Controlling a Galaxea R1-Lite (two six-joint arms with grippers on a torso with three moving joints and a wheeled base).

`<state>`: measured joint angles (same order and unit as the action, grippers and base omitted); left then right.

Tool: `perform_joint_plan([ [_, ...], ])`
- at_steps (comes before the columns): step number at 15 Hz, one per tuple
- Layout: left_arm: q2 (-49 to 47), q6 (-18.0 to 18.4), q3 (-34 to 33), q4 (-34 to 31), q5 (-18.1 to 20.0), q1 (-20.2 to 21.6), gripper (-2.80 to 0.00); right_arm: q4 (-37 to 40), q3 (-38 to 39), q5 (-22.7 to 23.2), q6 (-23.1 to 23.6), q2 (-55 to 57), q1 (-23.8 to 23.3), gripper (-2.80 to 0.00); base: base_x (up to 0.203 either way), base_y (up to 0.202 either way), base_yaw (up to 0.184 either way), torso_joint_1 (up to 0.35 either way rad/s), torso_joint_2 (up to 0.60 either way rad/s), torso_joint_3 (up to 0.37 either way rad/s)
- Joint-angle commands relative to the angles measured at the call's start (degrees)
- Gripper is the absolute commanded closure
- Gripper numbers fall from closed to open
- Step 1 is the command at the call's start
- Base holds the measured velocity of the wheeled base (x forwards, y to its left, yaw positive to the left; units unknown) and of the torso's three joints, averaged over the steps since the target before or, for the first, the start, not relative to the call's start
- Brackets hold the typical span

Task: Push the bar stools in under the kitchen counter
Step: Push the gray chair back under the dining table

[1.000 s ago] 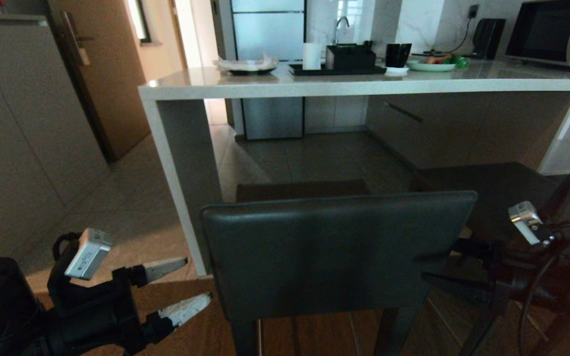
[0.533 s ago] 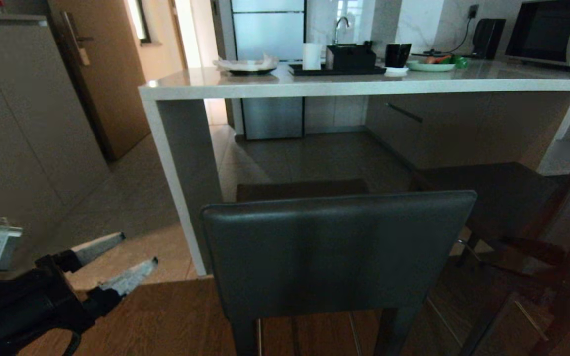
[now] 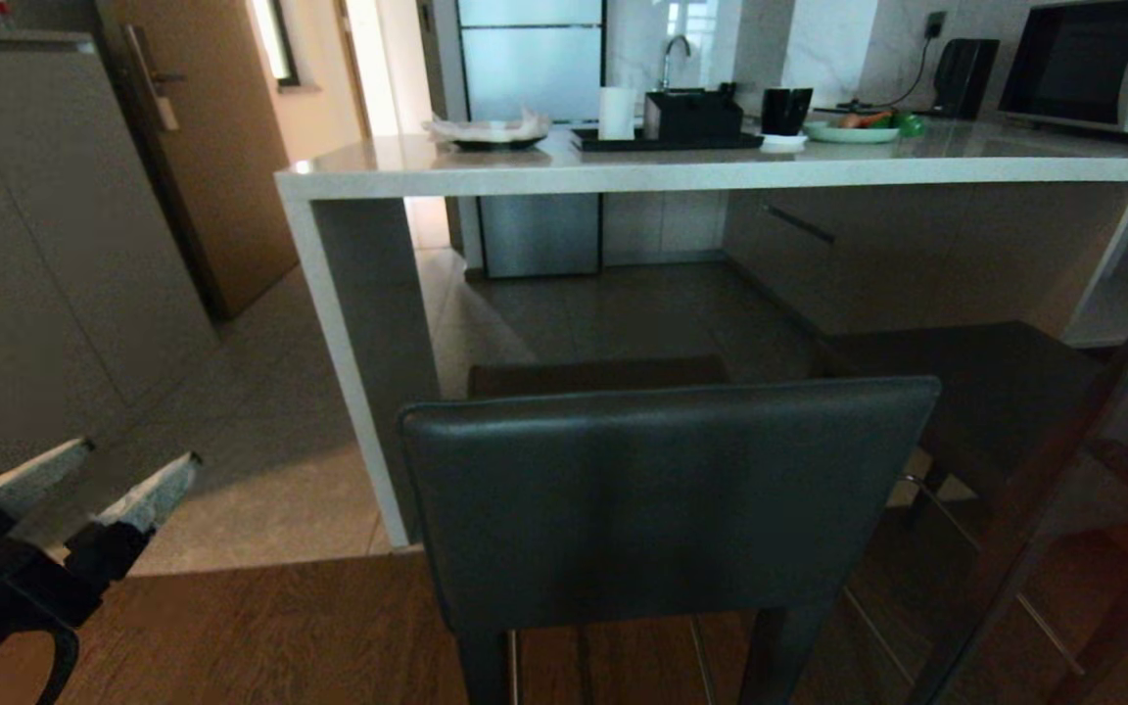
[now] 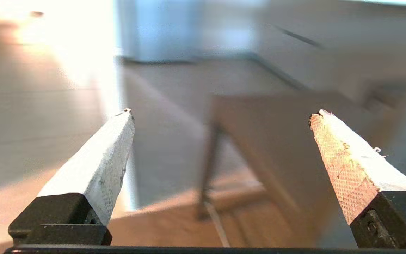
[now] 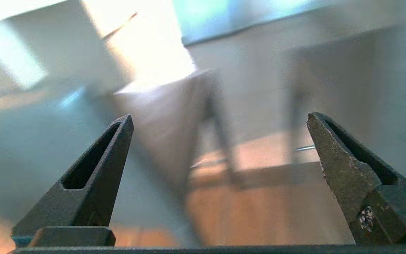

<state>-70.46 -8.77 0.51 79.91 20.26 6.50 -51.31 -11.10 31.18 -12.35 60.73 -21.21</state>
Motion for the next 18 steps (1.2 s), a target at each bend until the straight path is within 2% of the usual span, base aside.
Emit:
perform_joint_plan([
  [1,0.97,0.25,1.4,0.3,-7.0,0.06,-2.8,0.17,-1.16,-10.93,0.09,-2.11,-0.05,-2.8,0.0,0.0,0.0,0.0,0.0,0.0],
  [3,0.71,3.17,3.23,-0.38,-14.7,0.03,-2.8,1.02,-2.36,-22.1,1.8,-2.19,-0.05,-2.8,0.0,0.0,0.0,0.0,0.0,0.0],
  [4,1.23,5.4,3.26,-0.74,-16.65,0.01,-2.8,1.1,-2.45,-26.3,3.62,-3.06,-0.03,-2.8,0.0,0.0,0.0,0.0,0.0,0.0],
  [6,4.38,7.25,2.82,-1.08,-16.97,0.01,-2.8,1.53,-2.19,-28.38,5.13,-8.66,0.0,-2.8,0.0,0.0,0.0,0.0,0.0,0.0],
  [8,9.73,8.21,2.74,-4.28,-17.0,0.01,-2.8,5.05,-2.02,-27.85,5.61,-15.77,0.02,-2.8,0.0,0.0,0.0,0.0,0.0,0.0],
  [11,20.89,8.56,4.13,-15.61,-16.64,-0.06,-2.8,16.75,-2.23,-22.57,5.21,-27.53,0.09,-2.8,0.0,0.0,0.0,0.0,0.0,0.0],
  [13,29.89,8.52,6.59,-27.42,-16.36,-0.19,-2.8,24.99,-2.7,-18.36,4.22,-34.85,0.13,-2.8,0.0,0.0,0.0,0.0,0.0,0.0],
  [15,39.54,8.36,9.59,-41.45,-15.17,-0.98,-2.8,28.92,-3.98,-14.45,3.35,-38.59,0.8,-2.8,0.0,0.0,0.0,0.0,0.0,0.0],
  [16,44.05,8.25,11.52,-48.2,-13.79,-1.55,-2.8,29.42,-5.71,-13.47,2.57,-39.23,1.99,-2.8,0.0,0.0,0.0,0.0,0.0,0.0],
  [18,52.24,7.54,16.07,-63.01,-9.77,-2.73,-2.8,30.95,-8.16,-11.9,1.45,-40.25,7.54,-2.8,0.0,0.0,0.0,0.0,0.0,0.0],
])
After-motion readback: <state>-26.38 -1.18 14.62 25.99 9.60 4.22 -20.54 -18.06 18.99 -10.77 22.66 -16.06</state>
